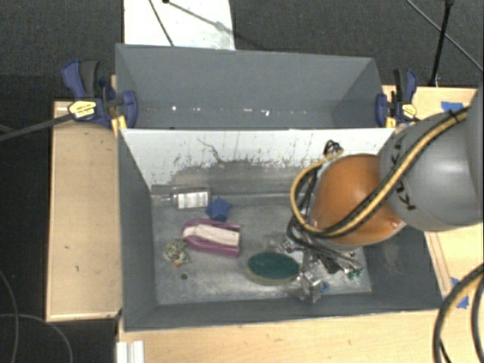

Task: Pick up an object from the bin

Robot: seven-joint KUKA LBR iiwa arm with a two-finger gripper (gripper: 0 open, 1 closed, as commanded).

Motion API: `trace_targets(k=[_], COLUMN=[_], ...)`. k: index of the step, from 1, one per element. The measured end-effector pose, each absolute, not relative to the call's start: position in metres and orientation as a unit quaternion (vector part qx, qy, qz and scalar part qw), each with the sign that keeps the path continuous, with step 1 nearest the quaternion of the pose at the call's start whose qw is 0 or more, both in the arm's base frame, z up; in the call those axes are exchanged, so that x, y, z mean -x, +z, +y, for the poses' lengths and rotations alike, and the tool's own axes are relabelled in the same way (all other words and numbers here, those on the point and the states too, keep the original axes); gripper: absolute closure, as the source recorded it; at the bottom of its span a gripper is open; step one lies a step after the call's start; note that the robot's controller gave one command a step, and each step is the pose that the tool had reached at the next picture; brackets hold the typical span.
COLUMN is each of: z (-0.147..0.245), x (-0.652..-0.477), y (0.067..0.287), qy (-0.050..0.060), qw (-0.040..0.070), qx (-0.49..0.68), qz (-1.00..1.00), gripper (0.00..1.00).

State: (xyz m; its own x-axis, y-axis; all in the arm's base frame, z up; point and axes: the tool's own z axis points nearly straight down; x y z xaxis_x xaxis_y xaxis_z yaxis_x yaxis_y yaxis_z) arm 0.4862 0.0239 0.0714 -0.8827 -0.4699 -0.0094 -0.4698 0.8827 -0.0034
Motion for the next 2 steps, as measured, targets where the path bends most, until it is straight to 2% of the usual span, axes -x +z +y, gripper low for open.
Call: trace_targets(k=[1, 2], z=[0.0240, 0.0239], x=[-0.4876, -0.4864], y=[0.0722, 0.0713], qy=[-0.001, 0.000], qw=[0.007, 0.005], qx=[0.242, 0.242], qz=[0.970, 0.970], gripper=[0.00, 1.00])
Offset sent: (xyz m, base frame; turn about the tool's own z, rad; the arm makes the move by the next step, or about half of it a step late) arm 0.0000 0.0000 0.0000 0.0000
